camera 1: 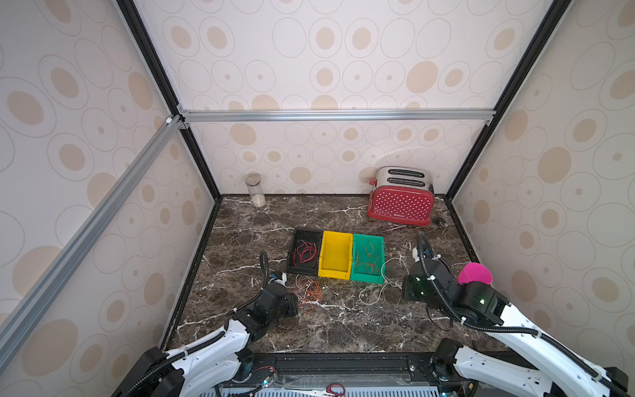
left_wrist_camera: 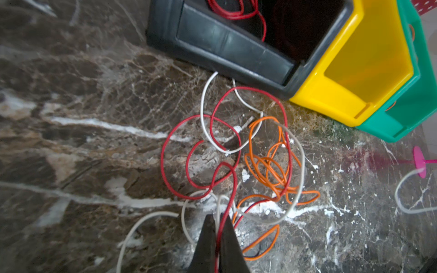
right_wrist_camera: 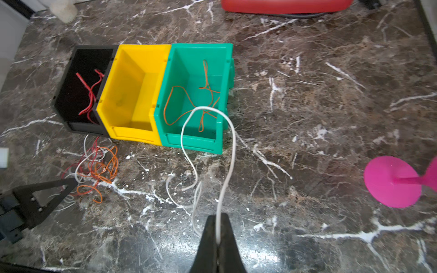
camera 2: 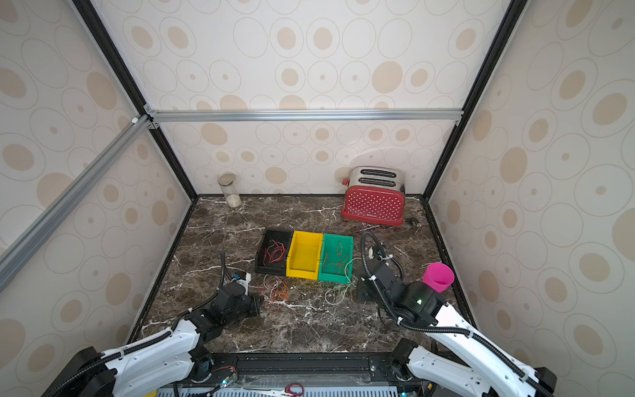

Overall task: Untangle and sort cables by color
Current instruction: Place the cable in the container.

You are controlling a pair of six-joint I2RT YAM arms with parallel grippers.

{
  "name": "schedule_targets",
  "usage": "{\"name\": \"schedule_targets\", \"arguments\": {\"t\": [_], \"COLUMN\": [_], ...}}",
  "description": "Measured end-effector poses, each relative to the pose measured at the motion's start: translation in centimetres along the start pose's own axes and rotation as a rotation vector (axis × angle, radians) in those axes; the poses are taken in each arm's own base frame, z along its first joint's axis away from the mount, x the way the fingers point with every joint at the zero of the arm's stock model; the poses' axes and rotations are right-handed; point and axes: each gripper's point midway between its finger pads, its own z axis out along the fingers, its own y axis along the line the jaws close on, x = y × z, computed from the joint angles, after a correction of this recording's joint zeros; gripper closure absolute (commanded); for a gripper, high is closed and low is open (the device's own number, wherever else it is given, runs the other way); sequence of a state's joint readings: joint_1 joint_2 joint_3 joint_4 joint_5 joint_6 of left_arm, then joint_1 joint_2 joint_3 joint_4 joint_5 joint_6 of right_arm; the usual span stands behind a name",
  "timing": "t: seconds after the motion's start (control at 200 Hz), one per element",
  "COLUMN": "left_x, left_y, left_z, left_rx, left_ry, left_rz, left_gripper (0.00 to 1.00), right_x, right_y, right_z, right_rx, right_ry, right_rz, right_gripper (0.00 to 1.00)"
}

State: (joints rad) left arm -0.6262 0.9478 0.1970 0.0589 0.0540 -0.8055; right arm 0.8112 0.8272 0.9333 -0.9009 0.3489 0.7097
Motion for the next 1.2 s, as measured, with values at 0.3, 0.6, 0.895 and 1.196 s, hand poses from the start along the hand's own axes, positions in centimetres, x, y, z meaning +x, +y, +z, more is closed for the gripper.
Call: {"name": "schedule_targets", "arguments": {"t": [0.3, 0.6, 0.895, 1.196], "left_x": [0.1, 0.2, 0.0, -0.3], "left_y": [-0.4, -0.7, -1.1, -1.5], "left_z": [0.1, 0.2, 0.1, 0.1], "left_rx": [0.019, 0.034, 0.055, 0.072], "left_ry": [0.013, 0.018, 0.014, 0.003], "left_rz": [0.017, 0.017, 0.017, 0.017], "left_gripper": [0.70, 0.68, 0.67, 0.66], "right_x": [-2.0, -5.9, -8.7, -10.5], "right_y": [4.8, 9.2, 11.9, 12.6], "right_z": [0.8, 3.3, 8.3, 14.0], "right_rx": [-0.139, -0.160, -0.087, 0.027], "right_ry": [0.007, -0.039, -0.068, -0.075], "right_rz": [-0.092, -0.193, -0.275, -0.343], "right_gripper": [1.00, 1.00, 1.00, 1.00]}}
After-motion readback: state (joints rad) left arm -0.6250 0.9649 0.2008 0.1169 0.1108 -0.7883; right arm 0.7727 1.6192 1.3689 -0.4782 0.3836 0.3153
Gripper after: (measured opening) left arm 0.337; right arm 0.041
